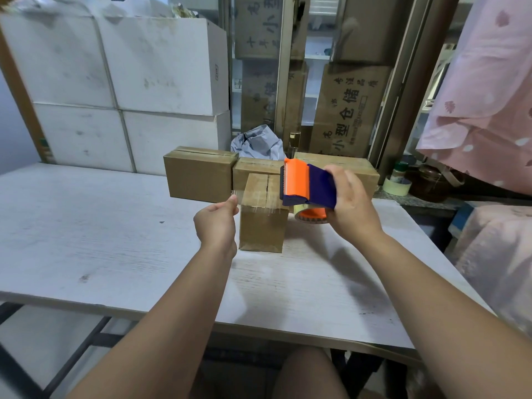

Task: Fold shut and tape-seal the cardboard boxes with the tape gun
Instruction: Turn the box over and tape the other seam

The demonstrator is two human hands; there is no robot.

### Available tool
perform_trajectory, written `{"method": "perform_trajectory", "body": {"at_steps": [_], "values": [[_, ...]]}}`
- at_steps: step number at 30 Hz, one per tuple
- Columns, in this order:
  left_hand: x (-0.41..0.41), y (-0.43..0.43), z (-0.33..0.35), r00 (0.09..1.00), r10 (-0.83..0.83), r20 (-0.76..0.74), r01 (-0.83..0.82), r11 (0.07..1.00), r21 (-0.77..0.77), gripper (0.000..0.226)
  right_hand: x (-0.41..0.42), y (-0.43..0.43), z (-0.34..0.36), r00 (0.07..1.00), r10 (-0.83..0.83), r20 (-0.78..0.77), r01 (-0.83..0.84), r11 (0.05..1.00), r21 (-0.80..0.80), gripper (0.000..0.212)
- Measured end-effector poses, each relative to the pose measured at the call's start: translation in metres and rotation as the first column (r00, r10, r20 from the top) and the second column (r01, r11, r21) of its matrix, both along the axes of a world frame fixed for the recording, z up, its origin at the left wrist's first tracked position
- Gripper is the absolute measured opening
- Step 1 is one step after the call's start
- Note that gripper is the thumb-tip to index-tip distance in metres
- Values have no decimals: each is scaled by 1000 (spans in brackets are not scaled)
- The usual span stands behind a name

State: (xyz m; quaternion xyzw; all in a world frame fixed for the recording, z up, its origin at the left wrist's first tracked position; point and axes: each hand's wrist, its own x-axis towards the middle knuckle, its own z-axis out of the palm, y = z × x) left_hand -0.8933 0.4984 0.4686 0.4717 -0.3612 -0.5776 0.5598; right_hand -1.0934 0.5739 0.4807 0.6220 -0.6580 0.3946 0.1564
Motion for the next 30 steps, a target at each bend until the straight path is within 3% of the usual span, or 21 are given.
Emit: {"method": "perform_trajectory", "body": {"at_steps": [8, 16, 23, 30], "values": [[4, 1, 0, 1000, -16, -7, 16, 999, 30, 19, 0, 0, -3, 1000, -4, 19, 3, 999, 43, 57], [1, -4, 5, 994, 31, 100, -25, 998, -62, 32, -1, 1, 5, 996, 46, 81, -47, 999, 3, 56], [-3, -6, 3, 969, 98, 228, -74, 991, -111, 15, -4, 3, 5, 997, 45, 59, -47, 998, 31, 58], [-3, -10, 3, 974, 82, 212, -60, 992, -110, 15, -5, 1, 0, 998, 46, 44, -48, 998, 37, 58]]}}
